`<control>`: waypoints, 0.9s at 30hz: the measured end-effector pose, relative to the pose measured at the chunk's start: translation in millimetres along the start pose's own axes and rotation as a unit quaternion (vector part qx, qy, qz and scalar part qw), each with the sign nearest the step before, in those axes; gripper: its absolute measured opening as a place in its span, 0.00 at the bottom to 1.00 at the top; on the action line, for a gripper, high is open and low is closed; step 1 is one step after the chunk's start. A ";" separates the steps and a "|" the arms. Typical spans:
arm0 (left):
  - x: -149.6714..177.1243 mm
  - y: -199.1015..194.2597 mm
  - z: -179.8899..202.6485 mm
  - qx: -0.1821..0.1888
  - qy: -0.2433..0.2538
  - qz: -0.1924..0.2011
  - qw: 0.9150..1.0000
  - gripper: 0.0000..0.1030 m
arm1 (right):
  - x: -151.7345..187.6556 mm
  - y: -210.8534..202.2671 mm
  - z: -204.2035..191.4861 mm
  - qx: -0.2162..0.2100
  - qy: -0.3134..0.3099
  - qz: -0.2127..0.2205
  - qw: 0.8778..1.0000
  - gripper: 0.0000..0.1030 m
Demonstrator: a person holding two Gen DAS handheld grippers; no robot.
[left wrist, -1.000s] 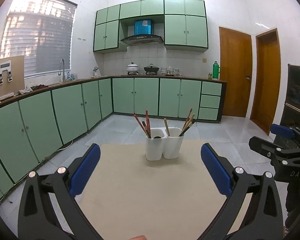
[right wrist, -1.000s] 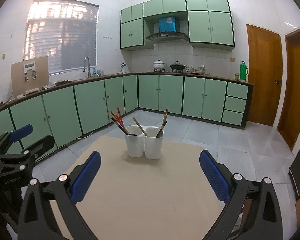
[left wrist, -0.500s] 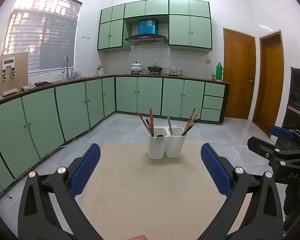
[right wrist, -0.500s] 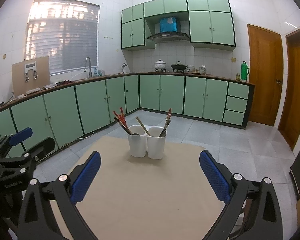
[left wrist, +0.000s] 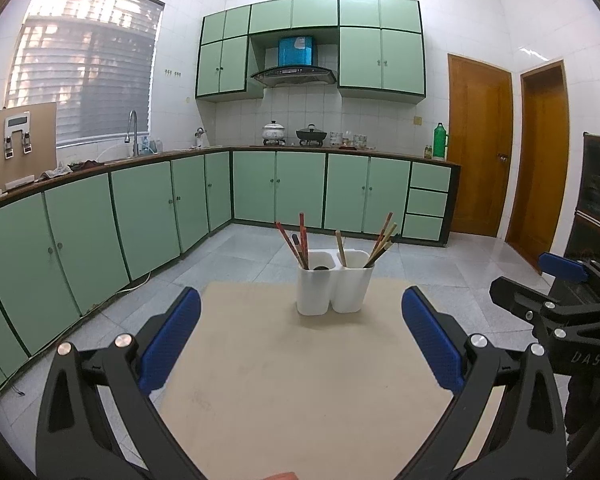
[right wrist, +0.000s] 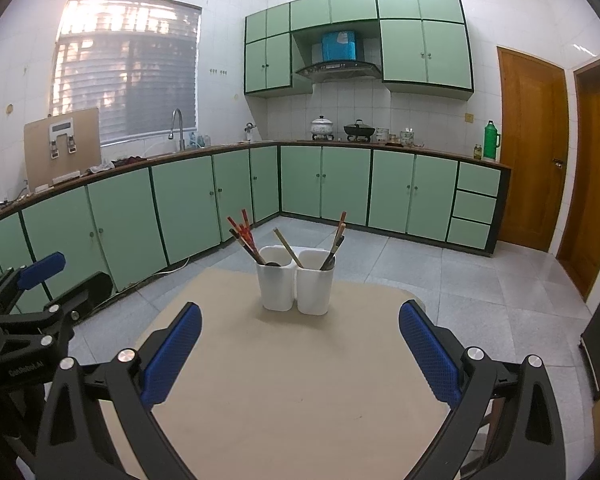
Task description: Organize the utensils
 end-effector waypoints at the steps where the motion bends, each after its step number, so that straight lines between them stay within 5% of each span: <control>1: 0.5 0.4 0.3 0.000 0.001 -0.001 1.000 0.95 | 0.1 0.4 -0.8 -0.001 -0.001 0.000 1.000 0.94; 27: 2.1 2.6 1.3 0.001 0.000 -0.004 1.000 0.95 | 1.1 2.2 -0.5 -0.001 -0.001 -0.003 1.000 0.94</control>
Point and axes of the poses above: each gripper's, at about its wrist camera, not at the fingertips, and y roughly the way its jaws point, z to its right, x to its underside, the point moved 8 cm from there along y, roughly the way its jaws point, and after that the axes turned 1 degree about x, right-handed, at the moved point
